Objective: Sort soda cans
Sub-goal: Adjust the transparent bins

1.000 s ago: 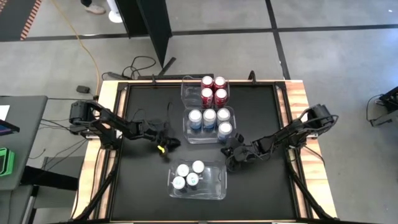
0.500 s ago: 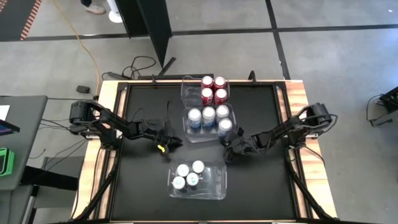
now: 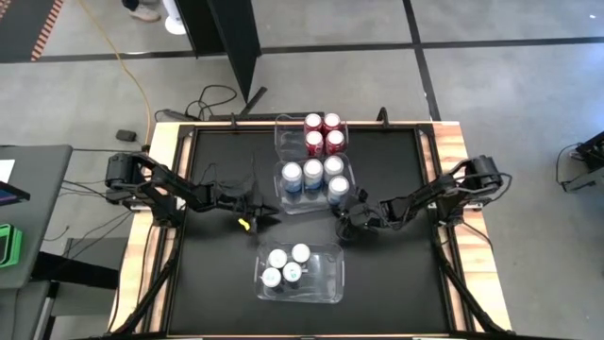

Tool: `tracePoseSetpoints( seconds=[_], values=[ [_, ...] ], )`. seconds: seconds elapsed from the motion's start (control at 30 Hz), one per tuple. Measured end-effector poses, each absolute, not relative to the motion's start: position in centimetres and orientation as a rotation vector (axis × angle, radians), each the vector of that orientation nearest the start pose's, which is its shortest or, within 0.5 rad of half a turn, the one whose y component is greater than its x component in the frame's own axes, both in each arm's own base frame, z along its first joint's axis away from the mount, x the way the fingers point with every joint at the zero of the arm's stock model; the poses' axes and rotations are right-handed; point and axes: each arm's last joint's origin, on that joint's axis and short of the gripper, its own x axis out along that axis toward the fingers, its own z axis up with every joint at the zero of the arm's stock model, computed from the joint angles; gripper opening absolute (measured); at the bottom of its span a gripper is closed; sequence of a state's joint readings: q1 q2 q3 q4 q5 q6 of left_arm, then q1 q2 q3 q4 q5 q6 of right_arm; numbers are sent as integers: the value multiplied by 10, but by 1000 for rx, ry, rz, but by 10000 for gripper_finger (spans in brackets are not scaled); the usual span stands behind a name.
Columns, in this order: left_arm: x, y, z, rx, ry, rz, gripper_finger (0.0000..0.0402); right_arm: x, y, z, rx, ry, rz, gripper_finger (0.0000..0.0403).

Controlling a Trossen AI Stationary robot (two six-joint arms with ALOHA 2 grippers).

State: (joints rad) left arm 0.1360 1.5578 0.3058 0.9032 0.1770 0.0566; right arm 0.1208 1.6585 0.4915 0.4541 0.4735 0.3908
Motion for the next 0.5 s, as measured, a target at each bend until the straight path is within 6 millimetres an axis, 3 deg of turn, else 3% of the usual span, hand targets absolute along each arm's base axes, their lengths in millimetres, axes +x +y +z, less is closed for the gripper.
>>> tracePoseSetpoints(
  seconds=[0.5],
  values=[
    [240, 39, 124, 44, 315, 85, 0, 260, 55, 104, 170, 602, -348, 0]
  ],
)
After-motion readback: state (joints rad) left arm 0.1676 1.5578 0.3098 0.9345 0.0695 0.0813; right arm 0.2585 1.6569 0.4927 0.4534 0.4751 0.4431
